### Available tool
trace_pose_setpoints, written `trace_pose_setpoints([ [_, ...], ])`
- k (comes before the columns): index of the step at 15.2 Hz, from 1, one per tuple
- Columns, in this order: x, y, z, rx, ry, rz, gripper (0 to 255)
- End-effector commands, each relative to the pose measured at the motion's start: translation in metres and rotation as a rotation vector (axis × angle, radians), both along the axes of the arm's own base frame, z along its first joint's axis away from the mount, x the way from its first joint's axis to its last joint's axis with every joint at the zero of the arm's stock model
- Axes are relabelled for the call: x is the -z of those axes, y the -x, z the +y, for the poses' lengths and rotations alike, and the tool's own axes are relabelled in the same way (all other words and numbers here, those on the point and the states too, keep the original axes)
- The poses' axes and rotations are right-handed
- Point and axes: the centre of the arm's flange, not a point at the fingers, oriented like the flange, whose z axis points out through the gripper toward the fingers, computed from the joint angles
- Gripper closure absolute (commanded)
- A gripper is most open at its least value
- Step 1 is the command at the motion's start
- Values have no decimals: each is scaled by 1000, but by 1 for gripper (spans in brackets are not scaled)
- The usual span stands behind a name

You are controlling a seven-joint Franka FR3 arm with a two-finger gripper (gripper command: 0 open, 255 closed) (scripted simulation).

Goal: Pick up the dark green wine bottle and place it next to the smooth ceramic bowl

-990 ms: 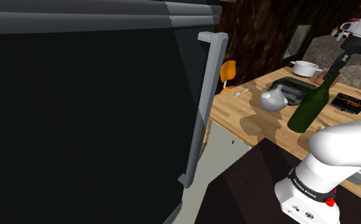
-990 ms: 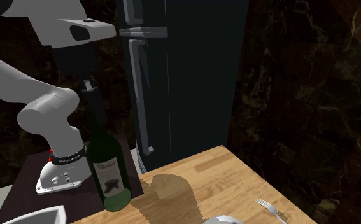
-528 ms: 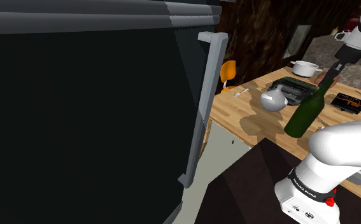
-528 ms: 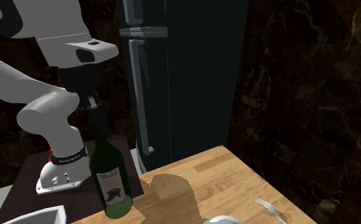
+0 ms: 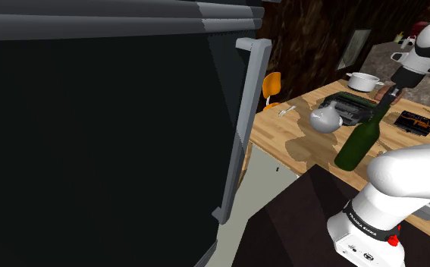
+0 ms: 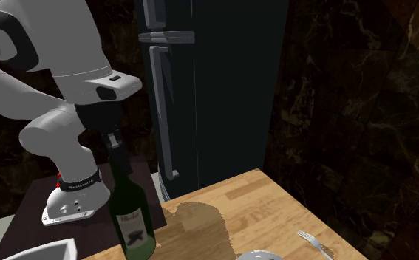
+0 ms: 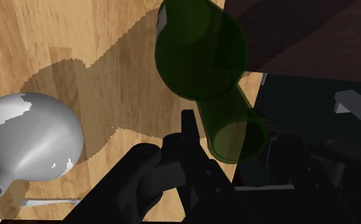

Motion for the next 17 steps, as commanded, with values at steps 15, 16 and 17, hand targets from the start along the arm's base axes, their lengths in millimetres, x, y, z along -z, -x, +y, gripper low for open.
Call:
trace_pose_setpoints([
  [15,21,0,0,0,1,-1,0],
  [16,21,0,0,0,1,-1,0],
  [17,8,1,0,0,1,-1,0],
])
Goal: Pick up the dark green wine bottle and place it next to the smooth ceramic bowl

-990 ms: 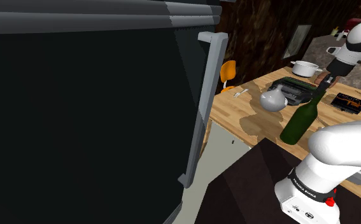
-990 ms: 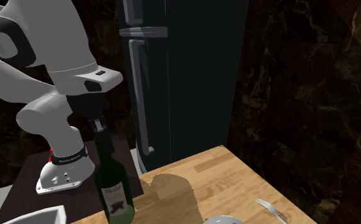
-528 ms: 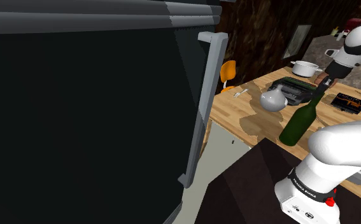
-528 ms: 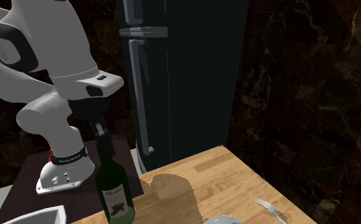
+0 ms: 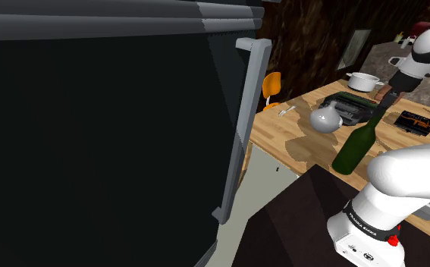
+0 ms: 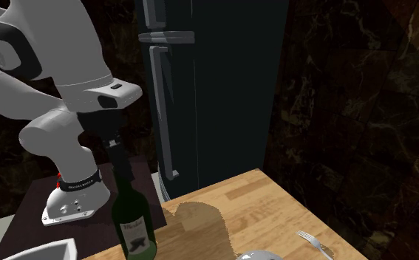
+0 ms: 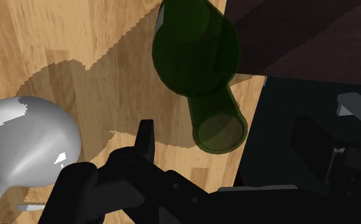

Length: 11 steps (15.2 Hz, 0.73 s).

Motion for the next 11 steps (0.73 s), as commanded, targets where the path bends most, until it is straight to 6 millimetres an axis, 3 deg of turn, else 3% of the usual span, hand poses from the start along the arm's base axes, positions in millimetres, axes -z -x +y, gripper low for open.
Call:
trace_pose_setpoints([
  [1,-20,2,-2,0,-1,1,0],
  [3,-43,5,-2,0,-1,1,0],
  [11,-43,5,-2,0,-1,1,0],
])
